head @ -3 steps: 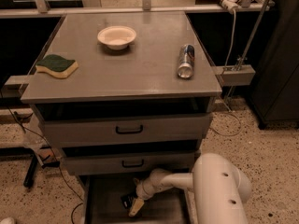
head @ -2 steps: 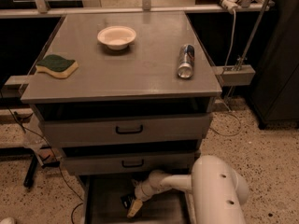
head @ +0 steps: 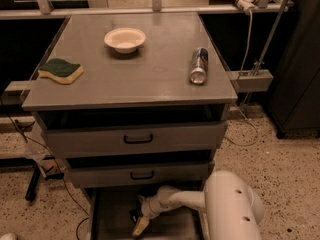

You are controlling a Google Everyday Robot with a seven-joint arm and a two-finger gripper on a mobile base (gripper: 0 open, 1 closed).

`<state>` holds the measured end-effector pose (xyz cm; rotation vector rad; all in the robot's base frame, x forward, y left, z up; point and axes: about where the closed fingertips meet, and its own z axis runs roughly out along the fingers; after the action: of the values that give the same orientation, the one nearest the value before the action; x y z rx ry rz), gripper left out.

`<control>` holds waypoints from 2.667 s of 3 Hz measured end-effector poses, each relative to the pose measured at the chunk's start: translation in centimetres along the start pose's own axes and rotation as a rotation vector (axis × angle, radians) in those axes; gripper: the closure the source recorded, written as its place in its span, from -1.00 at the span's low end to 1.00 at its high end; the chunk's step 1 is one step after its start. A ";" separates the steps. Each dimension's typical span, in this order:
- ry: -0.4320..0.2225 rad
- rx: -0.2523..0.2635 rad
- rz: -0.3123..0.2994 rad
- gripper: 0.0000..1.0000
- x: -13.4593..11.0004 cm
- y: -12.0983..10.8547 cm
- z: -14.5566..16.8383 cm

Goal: Pick rxbar chocolate from bottom drawer and place on counter

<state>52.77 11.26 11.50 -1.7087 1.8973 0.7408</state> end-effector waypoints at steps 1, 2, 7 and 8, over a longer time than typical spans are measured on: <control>0.000 0.000 0.000 -0.61 0.0 0.0 0.0; 0.000 0.000 0.000 -0.15 0.0 0.0 0.0; 0.003 0.042 0.056 1.00 -0.3 0.6 -1.1; 0.016 0.102 0.132 1.00 -0.2 1.0 -1.9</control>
Offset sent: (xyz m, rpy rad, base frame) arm -0.0002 0.0002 -0.0001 0.0002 0.0002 0.0001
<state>51.78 10.18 13.11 -1.5432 2.0383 0.6687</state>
